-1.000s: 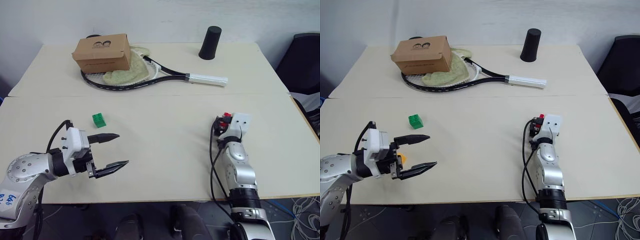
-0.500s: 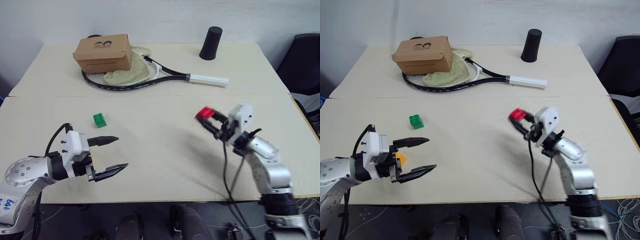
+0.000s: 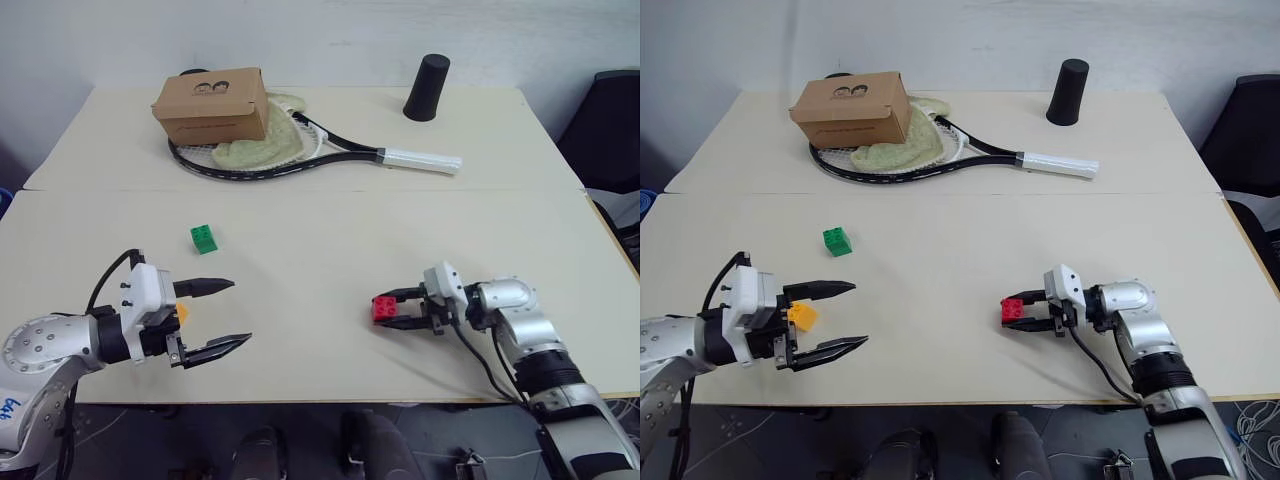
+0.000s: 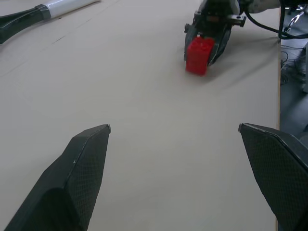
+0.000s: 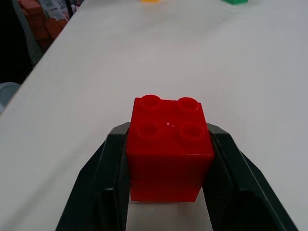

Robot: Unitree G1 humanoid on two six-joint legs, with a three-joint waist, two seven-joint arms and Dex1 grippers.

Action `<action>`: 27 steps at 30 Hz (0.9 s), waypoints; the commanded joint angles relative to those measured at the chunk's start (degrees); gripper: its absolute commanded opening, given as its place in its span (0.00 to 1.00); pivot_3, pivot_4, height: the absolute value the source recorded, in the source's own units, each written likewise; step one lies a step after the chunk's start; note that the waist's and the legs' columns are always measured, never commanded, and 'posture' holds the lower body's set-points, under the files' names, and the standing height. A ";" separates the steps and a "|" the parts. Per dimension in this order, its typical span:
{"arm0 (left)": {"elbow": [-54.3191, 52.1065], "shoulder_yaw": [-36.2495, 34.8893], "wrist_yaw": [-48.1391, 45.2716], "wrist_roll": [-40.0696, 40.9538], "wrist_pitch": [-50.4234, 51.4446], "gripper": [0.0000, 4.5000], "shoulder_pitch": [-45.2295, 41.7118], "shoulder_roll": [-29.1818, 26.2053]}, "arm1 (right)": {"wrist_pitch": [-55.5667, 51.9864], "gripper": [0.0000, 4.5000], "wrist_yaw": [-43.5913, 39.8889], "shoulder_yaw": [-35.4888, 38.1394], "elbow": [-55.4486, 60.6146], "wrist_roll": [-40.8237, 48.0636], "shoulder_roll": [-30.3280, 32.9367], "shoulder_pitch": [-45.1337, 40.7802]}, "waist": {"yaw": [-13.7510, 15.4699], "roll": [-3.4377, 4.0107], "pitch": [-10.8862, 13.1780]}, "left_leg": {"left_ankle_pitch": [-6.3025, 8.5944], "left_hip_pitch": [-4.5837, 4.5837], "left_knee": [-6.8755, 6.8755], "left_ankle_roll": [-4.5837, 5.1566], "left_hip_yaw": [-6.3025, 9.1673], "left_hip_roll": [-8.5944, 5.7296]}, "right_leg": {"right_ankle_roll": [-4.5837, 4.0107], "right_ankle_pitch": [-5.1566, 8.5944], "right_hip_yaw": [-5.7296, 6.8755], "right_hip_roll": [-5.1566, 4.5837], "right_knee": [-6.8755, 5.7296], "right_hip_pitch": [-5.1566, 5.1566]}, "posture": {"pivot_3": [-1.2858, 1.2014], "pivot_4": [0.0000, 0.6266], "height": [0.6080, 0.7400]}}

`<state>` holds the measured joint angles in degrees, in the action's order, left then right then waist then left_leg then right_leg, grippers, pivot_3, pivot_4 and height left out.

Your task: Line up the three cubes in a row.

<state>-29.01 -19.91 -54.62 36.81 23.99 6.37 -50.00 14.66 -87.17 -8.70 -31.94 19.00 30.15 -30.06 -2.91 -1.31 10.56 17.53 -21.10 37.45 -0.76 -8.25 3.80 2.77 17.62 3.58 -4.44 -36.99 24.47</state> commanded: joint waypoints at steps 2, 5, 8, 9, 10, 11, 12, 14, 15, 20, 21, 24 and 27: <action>-1.77 -2.07 -0.41 1.18 0.38 1.00 -0.37 -0.49 | 5.96 0.34 -2.42 0.28 -6.86 -2.20 -1.42 -2.63 | -0.24 0.00 0.00 | 0.00 0.01 0.03 -0.01 0.01 0.01 | 0.00 0.00 0.00 0.01 -0.04 -0.01 | 0.52 0.24 1.00; -2.27 -2.76 -0.36 1.10 0.64 1.00 0.48 -0.28 | 6.16 0.34 -2.84 0.23 -9.96 -2.95 -1.41 -4.28 | -0.38 0.00 0.00 | -0.02 0.05 0.02 -0.04 0.00 0.03 | 0.00 0.00 -0.03 0.01 -0.09 -0.01 | 0.52 0.24 1.00; -2.59 -3.65 -0.20 1.09 0.94 1.00 1.47 -0.12 | 7.09 0.56 -3.48 1.20 -10.87 -2.08 -1.47 -4.96 | -0.27 -0.01 0.00 | -0.02 0.04 0.09 -0.04 0.00 0.02 | -0.01 0.00 -0.04 -0.02 -0.14 0.00 | 0.52 0.24 1.00; -2.68 -4.21 -0.17 1.12 1.06 1.00 1.98 -0.04 | 6.80 0.65 -3.69 1.73 -10.50 -1.55 -1.37 -5.01 | -0.21 -0.01 0.00 | -0.02 0.02 0.09 -0.04 0.00 0.02 | -0.01 0.00 -0.04 -0.02 -0.13 0.01 | 0.52 0.24 1.00; -2.67 -4.99 -0.17 1.15 1.12 1.00 2.60 0.05 | 7.30 0.71 -4.26 2.14 -9.79 -1.03 -1.16 -4.98 | -0.19 -0.01 0.00 | -0.02 0.02 0.09 -0.04 0.01 0.02 | -0.01 0.00 -0.04 -0.03 -0.13 0.01 | 0.52 0.24 1.00; -2.62 -5.89 -0.16 1.18 1.17 1.00 3.29 0.18 | 7.26 0.77 -4.73 2.55 -8.72 -0.37 -0.84 -4.87 | -0.19 0.00 0.00 | -0.01 0.01 0.10 -0.04 0.01 0.02 | -0.01 0.00 -0.04 -0.03 -0.13 0.01 | 0.52 0.24 1.00; -2.48 -6.99 -0.12 1.22 1.14 1.00 4.08 0.39 | 6.98 0.86 -4.95 3.04 -7.34 0.39 -0.43 -4.70 | -0.19 0.00 0.00 | -0.01 0.00 0.10 -0.04 0.01 0.02 | -0.01 0.00 -0.04 -0.04 -0.12 0.01 | 0.52 0.24 1.00; -1.95 -9.89 -0.35 1.07 0.98 1.00 6.42 0.89 | 5.37 0.99 -5.25 4.16 -2.86 2.59 0.91 -3.99 | -0.20 0.01 0.01 | -0.01 -0.01 0.09 -0.04 0.01 0.03 | -0.01 0.00 -0.04 -0.04 -0.13 0.03 | 0.52 0.24 1.00; -1.56 -11.53 -0.54 0.93 0.85 1.00 7.81 1.26 | 4.32 1.00 -5.20 4.74 -0.42 3.57 1.66 -3.46 | -0.27 0.03 0.02 | 0.00 -0.01 0.08 -0.05 0.01 0.03 | -0.01 0.00 -0.04 -0.04 -0.14 0.05 | 0.52 0.24 1.00; 3.44 -22.43 -0.72 -0.06 -1.26 1.00 15.93 5.43 | -0.65 1.00 -5.05 7.94 10.24 9.59 6.38 0.27 | -0.29 0.03 0.02 | 0.04 0.00 0.02 -0.08 0.01 0.07 | -0.06 0.03 0.00 -0.02 -0.08 0.07 | 0.52 0.24 1.00; 5.65 -25.35 0.10 -0.12 -2.03 1.00 17.18 6.96 | -2.24 1.00 -4.27 9.16 11.98 11.22 6.77 1.20 | -0.25 0.03 0.02 | 0.05 0.00 0.01 -0.07 0.01 0.07 | -0.06 0.03 0.01 -0.02 -0.06 0.06 | 0.52 0.24 1.00; 14.24 -33.21 3.42 -0.76 -4.90 1.00 19.37 11.12 | -5.60 1.00 -0.82 13.01 16.96 15.85 5.94 5.19 | -0.15 0.02 0.02 | 0.11 0.01 0.01 -0.02 0.02 0.07 | -0.06 0.04 0.04 -0.02 -0.04 0.04 | 0.52 0.24 1.00; 21.02 -37.27 6.37 -1.41 -6.98 1.00 20.50 13.71 | -6.43 1.00 6.44 16.36 20.65 16.76 3.39 8.78 | -0.11 0.00 0.00 | 0.25 0.00 0.00 0.21 0.04 0.07 | -0.06 0.04 0.07 -0.04 -0.01 0.04 | 0.52 0.24 1.00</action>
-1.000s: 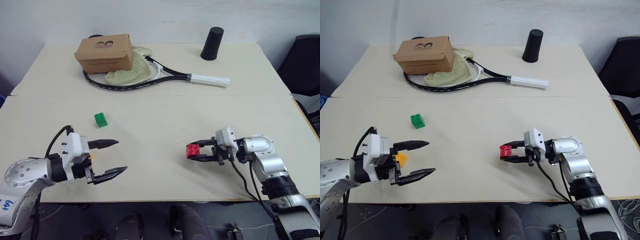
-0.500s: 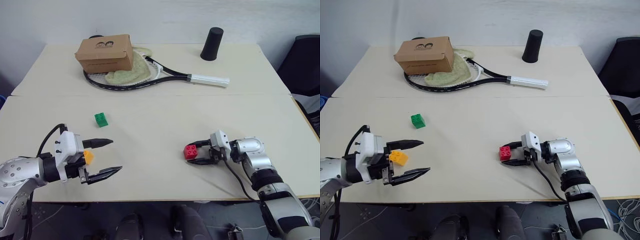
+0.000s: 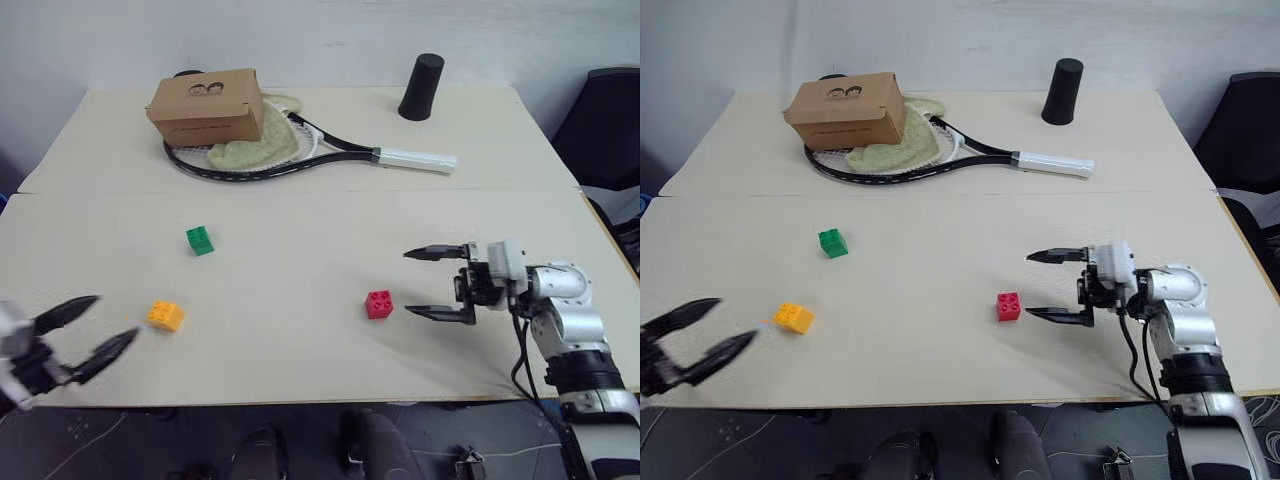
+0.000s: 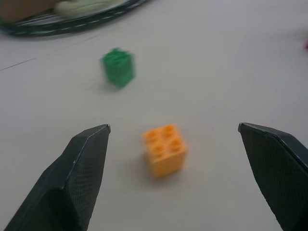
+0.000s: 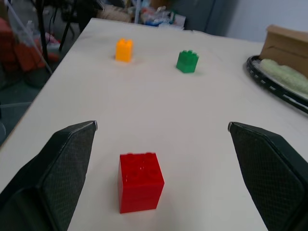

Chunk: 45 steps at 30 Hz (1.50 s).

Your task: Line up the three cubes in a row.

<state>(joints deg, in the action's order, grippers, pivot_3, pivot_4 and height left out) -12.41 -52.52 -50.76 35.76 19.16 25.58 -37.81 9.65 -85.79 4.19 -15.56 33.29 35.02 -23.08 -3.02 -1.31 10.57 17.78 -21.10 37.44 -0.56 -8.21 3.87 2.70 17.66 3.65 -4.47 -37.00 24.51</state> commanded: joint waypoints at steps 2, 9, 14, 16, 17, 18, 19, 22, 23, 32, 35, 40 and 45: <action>6.34 -5.06 3.04 -0.32 -2.89 1.00 1.72 2.56 | -4.27 1.00 8.32 4.56 7.97 4.10 -2.82 4.36 | -0.01 -0.02 -0.01 | 0.06 -0.01 0.01 0.05 0.00 -0.02 | 0.00 0.00 0.01 -0.05 -0.01 0.00 | 0.52 0.24 1.00; 4.67 1.01 5.54 1.23 -0.35 1.00 -4.56 1.24 | -4.41 1.00 13.33 4.21 19.31 3.13 -5.65 11.40 | 1.42 -0.16 -0.10 | 0.13 0.00 0.02 0.07 0.08 -0.04 | 0.00 -0.01 0.05 -0.11 -0.03 -0.04 | 0.52 0.24 1.00; 2.40 9.84 7.17 2.19 5.39 1.00 -15.46 -3.52 | -3.31 1.00 14.04 4.43 18.97 1.78 -5.30 11.07 | 1.44 -0.23 -0.14 | 0.11 -0.01 0.02 0.06 0.11 -0.04 | -0.01 -0.03 0.07 -0.11 -0.05 -0.07 | 0.52 0.24 1.00; 7.90 17.26 3.16 -1.03 3.18 1.00 -25.08 -7.58 | -3.24 1.00 13.91 4.62 18.27 1.42 -4.76 10.22 | 1.77 -0.23 -0.13 | 0.07 -0.01 0.04 0.03 0.12 -0.07 | -0.01 -0.03 0.11 -0.09 -0.09 -0.07 | 0.52 0.24 1.00; 11.86 20.56 1.02 -2.88 1.84 1.00 -29.40 -9.20 | -3.27 1.00 13.76 4.72 17.97 1.38 -4.55 9.85 | 1.87 -0.23 -0.14 | 0.00 -0.08 0.09 -0.05 0.17 -0.06 | -0.02 -0.03 0.18 -0.07 -0.11 -0.04 | 0.52 0.24 1.00; 16.97 23.99 -1.28 -5.27 -0.30 1.00 -33.96 -10.49 | -3.32 1.00 13.32 4.68 17.71 1.31 -4.27 9.47 | 1.77 -0.23 -0.14 | -0.04 -0.05 0.11 -0.09 0.16 -0.07 | -0.03 -0.04 0.19 -0.06 -0.15 -0.05 | 0.52 0.24 1.00; 20.57 26.29 -2.85 -6.71 -1.87 1.00 -37.07 -11.26 | -3.31 1.00 12.96 4.67 17.44 1.27 -4.08 9.20 | 1.60 -0.21 -0.13 | -0.10 -0.04 0.11 -0.21 0.09 -0.07 | -0.03 -0.04 0.16 -0.03 -0.16 -0.03 | 0.52 0.24 1.00; 36.92 35.44 -8.47 -13.23 -7.57 1.00 -51.52 -12.00 | -3.19 1.00 12.43 4.80 17.05 1.15 -3.47 8.70 | 1.26 -0.18 -0.12 | -0.09 0.08 -0.05 -0.23 -0.18 -0.09 | -0.01 -0.04 0.20 0.07 -0.13 0.02 | 0.52 0.24 1.00; 43.21 38.15 -9.89 -15.73 -9.97 1.00 -56.52 -11.58 | -3.18 1.00 12.49 4.98 17.25 1.11 -3.17 8.71 | 1.15 -0.19 -0.12 | -0.12 0.03 0.03 -0.28 -0.25 -0.14 | 0.00 -0.04 0.38 0.21 -0.11 0.05 | 0.52 0.24 1.00; 79.09 49.80 -12.51 -30.37 -25.63 1.00 -81.55 -6.22 | -3.65 1.00 16.84 10.11 25.23 1.64 -0.27 16.19 | 1.60 -0.26 -0.09 | 0.06 -0.25 0.58 -0.28 -0.41 -0.04 | 0.08 -0.07 0.44 0.82 -0.07 0.10 | 0.52 0.24 1.00; 83.02 51.14 -12.90 -32.95 -27.25 1.00 -84.01 -5.03 | -3.70 1.00 18.50 11.76 27.72 1.82 -0.04 19.06 | 1.53 -0.27 -0.08 | 0.06 -0.24 0.62 -0.27 -0.41 -0.06 | 0.10 -0.08 0.44 0.83 -0.10 0.08 | 0.52 0.24 1.00; 85.97 52.15 -15.04 -35.68 -26.46 1.00 -86.42 -3.91 | -3.49 1.00 21.62 13.99 33.19 1.62 -0.49 25.06 | 1.47 -0.30 -0.07 | 0.05 -0.21 0.63 -0.30 -0.38 -0.04 | 0.10 -0.08 0.41 0.88 -0.19 0.11 | 0.52 0.24 1.00; 87.27 52.54 -13.03 -38.00 -26.20 1.00 -86.21 -3.54 | -3.20 1.00 23.60 15.12 35.48 1.57 -0.58 28.69 | 1.51 -0.31 -0.06 | 0.05 -0.13 0.66 -0.29 -0.36 -0.05 | 0.11 -0.08 0.31 0.85 -0.29 0.09 | 0.52 0.24 1.00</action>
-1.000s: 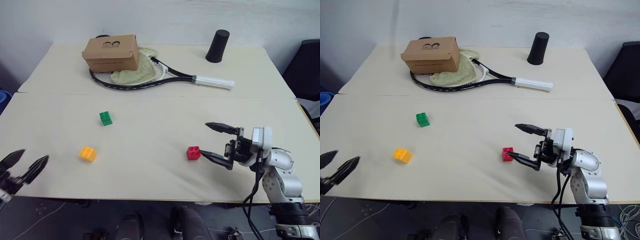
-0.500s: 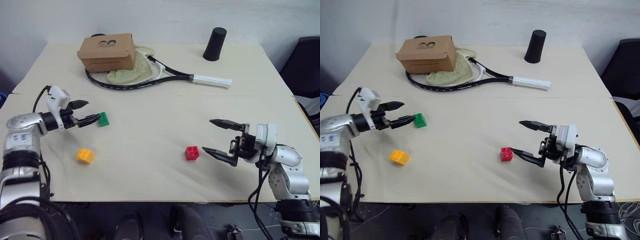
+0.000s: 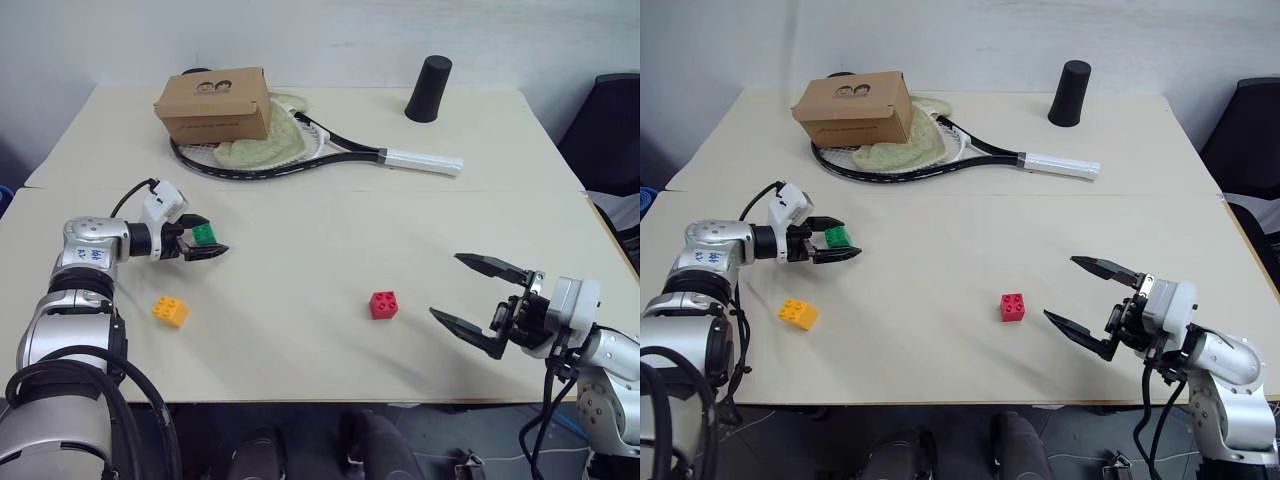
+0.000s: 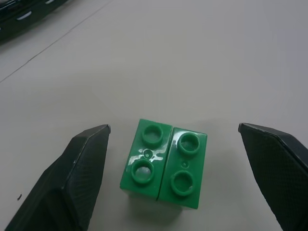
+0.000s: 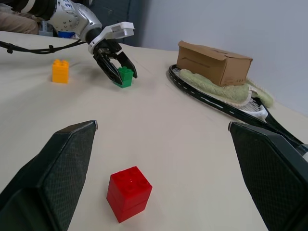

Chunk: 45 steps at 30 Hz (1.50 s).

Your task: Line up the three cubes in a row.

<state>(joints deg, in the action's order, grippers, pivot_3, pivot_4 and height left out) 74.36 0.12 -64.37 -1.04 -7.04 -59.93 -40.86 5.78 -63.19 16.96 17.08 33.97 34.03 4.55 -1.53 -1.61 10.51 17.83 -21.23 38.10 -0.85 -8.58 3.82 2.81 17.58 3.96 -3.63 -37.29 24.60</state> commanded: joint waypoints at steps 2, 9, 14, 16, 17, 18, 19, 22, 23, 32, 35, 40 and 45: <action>0.61 -0.29 0.16 -1.51 0.01 0.91 -0.78 -0.47 | 0.66 1.00 1.09 2.53 3.15 1.16 0.73 1.54 | 0.06 -0.03 0.02 | 0.00 0.00 0.01 0.00 0.00 0.00 | 0.00 0.00 0.00 0.01 -0.02 0.00 | 0.52 0.24 1.00; 0.11 -0.48 -3.06 -2.28 -1.26 0.45 -0.97 -1.93 | 0.97 1.00 0.60 1.80 2.41 0.41 0.69 1.19 | 0.05 -0.03 0.02 | 0.00 0.00 0.03 0.01 0.00 0.00 | 0.01 0.01 -0.01 0.01 -0.04 0.01 | 0.52 0.24 1.00; -0.84 -0.51 -7.29 -2.07 -3.08 0.33 -1.20 -2.21 | 0.72 1.00 0.01 1.28 2.45 0.34 0.93 1.15 | 0.11 -0.03 0.02 | 0.00 0.01 0.05 0.01 -0.01 0.00 | 0.01 0.01 -0.01 0.01 -0.05 0.00 | 0.52 0.24 1.00; -2.74 -0.36 -12.72 -1.09 -3.69 0.33 -2.50 -1.24 | 0.33 1.00 -0.46 1.08 1.57 0.19 1.45 0.55 | 0.12 -0.03 0.02 | 0.00 0.00 0.07 0.01 -0.01 -0.01 | 0.01 0.01 -0.01 0.01 -0.06 0.00 | 0.52 0.24 1.00; -4.48 0.05 -16.06 -0.55 -3.67 0.33 -3.38 -0.29 | 0.33 1.00 -1.04 1.14 0.75 0.09 1.93 0.15 | 0.14 -0.04 0.02 | 0.00 0.00 0.07 0.01 -0.01 -0.01 | 0.01 0.01 -0.01 0.01 -0.06 0.00 | 0.52 0.24 1.00; -6.62 0.81 -19.53 -0.27 -2.96 0.33 -4.01 0.66 | 0.18 1.00 -1.39 1.21 0.17 0.09 2.35 -0.14 | 0.36 -0.05 0.03 | 0.00 -0.02 0.09 0.01 -0.02 -0.02 | 0.01 0.01 0.00 0.02 -0.06 0.00 | 0.52 0.24 1.00; -9.14 1.56 -22.21 -0.02 -2.43 0.33 -4.19 1.60 | 0.09 1.00 -1.78 1.36 -0.32 0.21 2.77 -0.29 | 0.60 -0.06 0.03 | 0.00 -0.06 0.14 0.02 -0.09 -0.04 | 0.01 0.01 0.04 0.01 -0.07 -0.01 | 0.52 0.24 1.00; -23.97 6.41 -27.76 2.33 4.15 0.33 -1.14 3.37 | -0.42 1.00 -3.47 1.91 -0.90 1.03 4.35 -0.23 | 1.39 -0.06 0.03 | 0.01 -0.04 0.19 0.03 -0.22 -0.06 | 0.02 0.01 0.01 0.01 -0.08 -0.05 | 0.52 0.24 1.00; -30.82 8.32 -28.13 2.46 7.45 0.33 0.89 3.51 | -0.70 1.00 -4.53 2.25 -0.89 1.54 5.16 0.02 | 1.38 -0.06 0.03 | 0.01 -0.04 0.19 0.03 -0.15 -0.05 | 0.03 0.02 -0.06 0.01 -0.10 -0.04 | 0.52 0.24 1.00; -76.03 17.71 -18.57 5.65 35.10 0.33 16.77 5.20 | -1.01 1.00 -10.74 2.80 -1.18 2.62 9.21 2.39 | 1.22 -0.04 0.04 | -0.01 0.11 0.20 -0.01 -0.01 0.03 | 0.06 0.06 -0.94 0.14 -0.25 -0.03 | 0.52 0.24 1.00; -79.52 19.42 -14.38 4.51 38.02 0.33 18.39 6.50 | -1.23 1.00 -10.42 2.37 -1.19 2.51 8.74 1.98 | 1.36 -0.04 0.03 | -0.02 0.14 0.28 0.01 0.01 -0.02 | 0.08 0.07 -1.01 0.13 -0.32 -0.06 | 0.52 0.24 1.00; -77.90 22.88 -8.72 1.61 37.96 0.33 18.47 8.44 | -1.44 1.00 -9.75 1.18 -0.98 2.27 7.75 1.36 | 1.44 -0.04 0.03 | -0.02 0.12 0.31 0.02 0.04 -0.04 | 0.09 0.08 -1.02 0.13 -0.33 -0.06 | 0.52 0.24 1.00; -75.61 25.05 -5.70 0.24 38.09 0.33 17.67 10.37 | -1.43 1.00 -9.34 0.61 -1.14 2.03 7.44 0.67 | 1.44 -0.04 0.03 | -0.02 0.11 0.33 0.02 0.06 -0.04 | 0.09 0.08 -1.01 0.12 -0.34 -0.06 | 0.52 0.24 1.00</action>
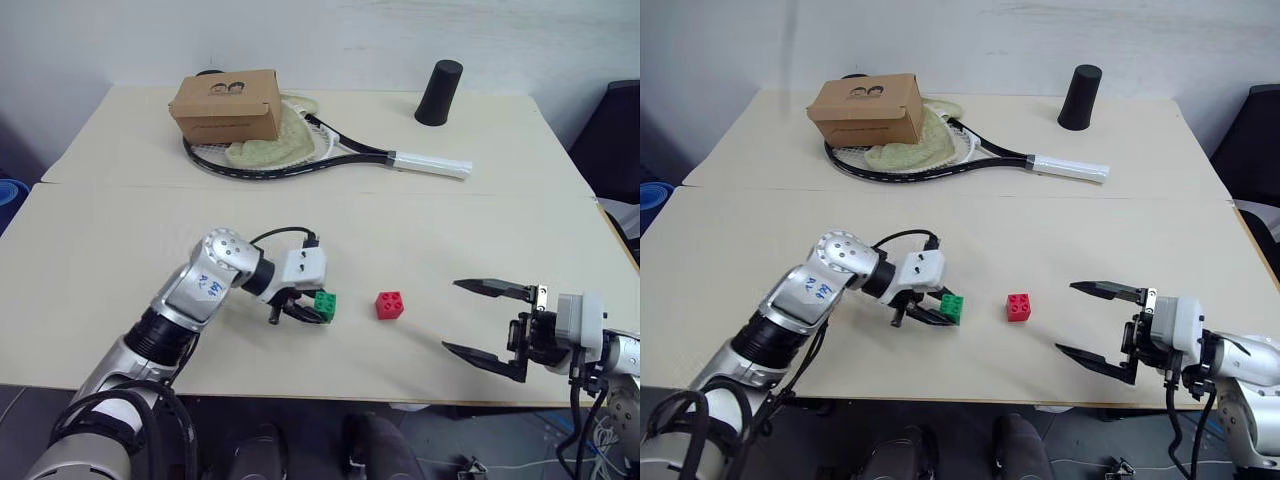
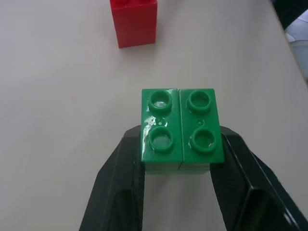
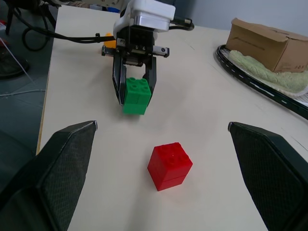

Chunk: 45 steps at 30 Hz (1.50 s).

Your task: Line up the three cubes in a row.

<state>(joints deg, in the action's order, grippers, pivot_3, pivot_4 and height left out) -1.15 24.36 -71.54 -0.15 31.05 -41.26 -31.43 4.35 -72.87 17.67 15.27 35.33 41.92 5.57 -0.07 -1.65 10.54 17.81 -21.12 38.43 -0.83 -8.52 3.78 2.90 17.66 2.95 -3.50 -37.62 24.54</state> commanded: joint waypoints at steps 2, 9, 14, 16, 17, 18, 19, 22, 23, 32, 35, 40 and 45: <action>-0.01 1.50 2.38 -0.87 0.75 0.33 -0.97 1.60 | 0.08 1.00 0.51 -0.26 0.70 0.58 -0.60 -0.43 | -0.01 0.00 0.00 | 0.00 -0.01 0.00 0.00 0.01 0.00 | 0.00 0.00 0.00 0.00 0.00 0.00 | 0.52 0.24 1.00; -1.07 2.83 5.59 -1.28 2.48 0.33 0.76 2.97 | 1.04 1.00 1.00 -0.40 0.81 0.30 -1.01 0.34 | 0.00 0.01 0.00 | 0.00 -0.01 0.02 0.00 0.02 0.01 | 0.00 0.00 0.01 -0.02 0.00 -0.01 | 0.52 0.24 1.00; -0.35 3.31 7.50 -2.21 1.65 0.33 1.23 2.77 | 1.30 1.00 1.03 -0.18 0.81 0.44 -1.14 0.99 | 0.25 0.01 -0.01 | 0.02 -0.01 0.13 0.04 0.07 0.01 | 0.00 0.00 0.03 -0.05 0.00 -0.08 | 0.52 0.24 1.00; -0.27 3.26 7.82 -2.08 1.63 0.33 1.27 2.71 | 1.51 1.00 0.63 -0.03 0.44 0.52 -1.04 1.26 | 0.26 0.01 -0.01 | 0.04 -0.01 0.21 0.08 0.09 0.01 | 0.01 0.00 0.04 -0.06 -0.02 -0.11 | 0.52 0.24 1.00; -0.21 3.18 8.07 -2.09 1.49 0.33 1.32 2.72 | 1.60 1.00 0.53 -0.06 0.28 0.48 -1.05 1.33 | 0.26 0.01 -0.01 | 0.05 -0.01 0.23 0.09 0.09 0.01 | 0.01 0.00 0.04 -0.06 -0.03 -0.12 | 0.52 0.24 1.00; -0.16 3.04 8.33 -2.05 1.45 0.41 1.35 2.78 | 1.71 1.00 0.42 -0.10 0.13 0.44 -1.04 1.38 | 0.26 0.01 -0.01 | 0.05 -0.01 0.24 0.09 0.10 0.00 | 0.01 0.00 0.04 -0.06 -0.04 -0.12 | 0.52 0.24 1.00; -0.07 2.83 8.67 -2.01 1.40 0.49 1.30 2.93 | 1.78 1.00 0.31 -0.14 -0.05 0.40 -1.03 1.38 | 0.23 0.01 -0.01 | 0.05 -0.01 0.25 0.09 0.10 0.00 | 0.01 0.00 0.04 -0.06 -0.06 -0.12 | 0.52 0.24 1.00; -2.03 0.64 9.19 -1.07 0.53 0.68 0.93 2.18 | 1.74 1.00 0.03 -0.25 -0.45 0.48 -1.03 1.27 | 0.10 0.01 -0.01 | 0.05 -0.03 0.27 0.09 0.10 0.01 | 0.01 0.00 0.04 -0.04 -0.07 -0.10 | 0.52 0.24 1.00; -3.12 -0.48 9.07 -0.39 0.28 0.74 0.84 1.60 | 1.71 1.00 -0.08 -0.28 -0.58 0.53 -1.03 1.18 | 0.09 0.01 -0.01 | 0.05 -0.04 0.26 0.09 0.10 0.01 | 0.01 0.00 0.04 -0.04 -0.07 -0.10 | 0.52 0.24 1.00; -13.09 -15.58 2.44 11.55 4.67 0.82 4.08 -10.62 | 1.69 1.00 -3.10 -1.88 -4.36 0.79 -0.93 -2.68 | -0.44 0.04 0.01 | 0.07 0.00 0.22 0.03 0.09 0.10 | -0.04 0.03 -0.01 -0.04 -0.11 -0.05 | 0.52 0.24 1.00; -11.82 -23.57 0.65 15.40 2.83 0.82 9.07 -15.74 | 1.56 1.00 -4.36 -2.92 -5.85 0.71 -1.25 -4.81 | -0.36 0.06 0.01 | 0.07 0.01 0.22 0.03 0.12 0.15 | -0.05 0.04 -0.01 -0.04 -0.11 -0.05 | 0.52 0.24 1.00; -2.62 -42.68 -5.30 20.22 -12.28 0.86 25.74 -21.66 | 1.66 1.00 -6.10 -5.39 -7.81 0.77 -2.60 -8.41 | -0.83 0.07 0.02 | 0.11 0.02 0.21 -0.03 0.09 0.44 | -0.11 0.07 -0.02 -0.13 -0.11 -0.01 | 0.52 0.24 1.00; 9.44 -62.06 -2.86 22.42 -17.41 1.00 39.39 -22.58 | -0.13 1.00 -5.82 -7.84 -6.87 1.82 -5.09 -10.41 | -1.51 0.05 0.01 | 0.18 0.00 0.20 -0.07 0.10 0.55 | -0.17 0.10 0.06 -0.20 -0.08 0.00 | 0.52 0.24 1.00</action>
<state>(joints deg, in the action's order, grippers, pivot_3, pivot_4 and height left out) 5.44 -30.98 -75.07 20.67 15.49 -3.23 -52.80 4.70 -78.80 9.97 6.66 35.56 37.26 -4.86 -1.58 -1.59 10.56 18.04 -21.10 38.63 -0.89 -8.43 4.37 2.72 17.77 3.01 -3.72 -37.70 24.55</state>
